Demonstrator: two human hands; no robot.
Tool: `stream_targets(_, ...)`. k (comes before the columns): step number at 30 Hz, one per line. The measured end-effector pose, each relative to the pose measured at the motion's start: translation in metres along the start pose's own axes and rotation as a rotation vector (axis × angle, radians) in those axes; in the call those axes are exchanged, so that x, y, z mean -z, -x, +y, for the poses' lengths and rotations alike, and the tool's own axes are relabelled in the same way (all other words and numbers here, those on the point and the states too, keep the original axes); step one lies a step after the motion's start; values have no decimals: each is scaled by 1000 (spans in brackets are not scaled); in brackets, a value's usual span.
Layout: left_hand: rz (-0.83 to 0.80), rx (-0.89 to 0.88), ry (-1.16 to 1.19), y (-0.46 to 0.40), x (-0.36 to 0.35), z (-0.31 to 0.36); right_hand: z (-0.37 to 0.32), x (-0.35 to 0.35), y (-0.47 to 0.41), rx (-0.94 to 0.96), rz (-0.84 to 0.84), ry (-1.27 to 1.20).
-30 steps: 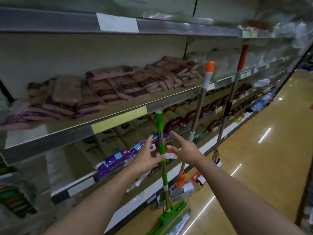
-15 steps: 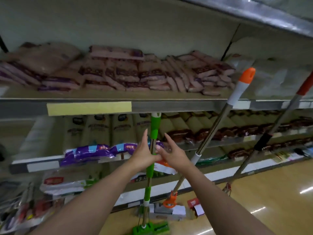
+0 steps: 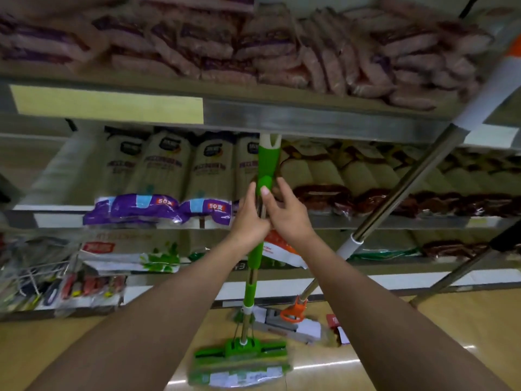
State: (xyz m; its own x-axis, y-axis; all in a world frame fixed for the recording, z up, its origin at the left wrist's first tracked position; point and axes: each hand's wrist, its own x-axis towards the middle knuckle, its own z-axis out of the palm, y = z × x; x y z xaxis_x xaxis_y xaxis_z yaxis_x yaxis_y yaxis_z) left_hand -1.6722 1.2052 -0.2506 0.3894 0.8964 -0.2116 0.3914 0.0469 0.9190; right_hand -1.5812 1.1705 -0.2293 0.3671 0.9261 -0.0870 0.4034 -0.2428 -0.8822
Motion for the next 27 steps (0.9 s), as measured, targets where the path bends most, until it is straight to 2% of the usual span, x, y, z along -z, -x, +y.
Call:
stream_targets(3,51,-26,-18,1,-3,-3,1,-3,-1,97,51,29)
stream_targets(8,94,-100,24,16,-7,-7,11,-18,13,90,165,57)
stream_targets(13,92,-183,-114,34,-1,-16,2,-13,31,217,280,121)
stream_targets(19,54,-112,-135,52,12,-16,-18,-18,56,195,208,54)
stream_targets(23,15,-75,-143,77,24,-9,-27,-21,78,218,191,144)
stream_targets(27,13,-67,-56,110,43,-5,-41,-33,106,234,216,175)
